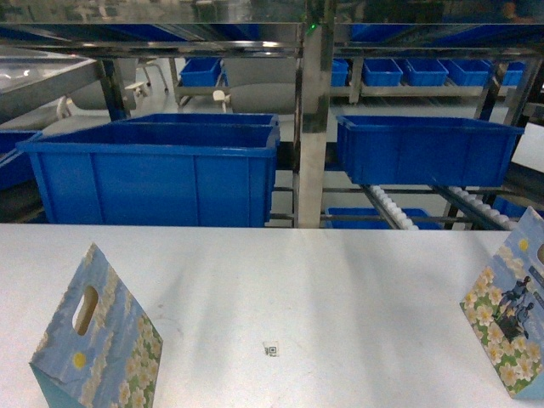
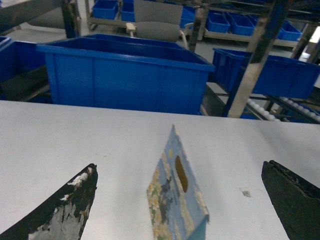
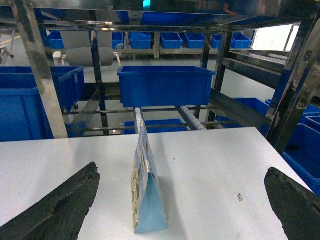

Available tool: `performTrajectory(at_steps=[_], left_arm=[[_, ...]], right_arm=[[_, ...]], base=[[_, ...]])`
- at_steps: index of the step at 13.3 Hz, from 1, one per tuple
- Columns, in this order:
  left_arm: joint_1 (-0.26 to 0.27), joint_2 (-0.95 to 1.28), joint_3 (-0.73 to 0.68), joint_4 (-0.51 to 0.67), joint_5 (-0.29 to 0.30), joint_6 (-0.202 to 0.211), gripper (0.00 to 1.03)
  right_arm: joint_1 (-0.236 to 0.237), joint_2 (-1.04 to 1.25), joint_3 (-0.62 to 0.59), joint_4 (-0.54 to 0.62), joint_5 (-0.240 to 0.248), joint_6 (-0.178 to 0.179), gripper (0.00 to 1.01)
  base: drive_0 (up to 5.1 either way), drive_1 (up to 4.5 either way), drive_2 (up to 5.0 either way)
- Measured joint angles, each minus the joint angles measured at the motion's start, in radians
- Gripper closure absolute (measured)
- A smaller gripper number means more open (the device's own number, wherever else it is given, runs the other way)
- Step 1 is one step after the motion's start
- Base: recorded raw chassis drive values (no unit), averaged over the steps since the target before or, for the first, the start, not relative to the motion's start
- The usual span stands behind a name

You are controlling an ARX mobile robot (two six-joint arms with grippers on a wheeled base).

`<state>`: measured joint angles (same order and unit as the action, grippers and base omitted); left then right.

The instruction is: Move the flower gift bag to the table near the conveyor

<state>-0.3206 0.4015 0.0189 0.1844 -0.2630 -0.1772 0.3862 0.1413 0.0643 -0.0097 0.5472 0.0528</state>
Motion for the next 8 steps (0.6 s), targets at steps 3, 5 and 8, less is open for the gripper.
performTrajectory(at_steps=[3, 5, 8], left_arm=[[0.037, -0.03, -0.004, 0.181, -0.012, 0.085, 0.23], [0.089, -0.099, -0.004, 0.134, 0.026, 0.132, 0.39], [0.18, -0.186, -0.004, 0.04, 0.121, 0.159, 0.81]], right_arm=[[-0.127, -0.086, -0.026, 0.042, -0.244, -0.032, 0.26], [-0.182, -0.122, -0.05, 0.016, -0.328, -0.042, 0.43], [-0.377, -0.137, -0.051, 0.005, -0.525, -0.049, 0.85]], base=[[0.0, 0.0, 0.0], [0.0, 0.0, 0.0], [0.0, 0.0, 0.0]])
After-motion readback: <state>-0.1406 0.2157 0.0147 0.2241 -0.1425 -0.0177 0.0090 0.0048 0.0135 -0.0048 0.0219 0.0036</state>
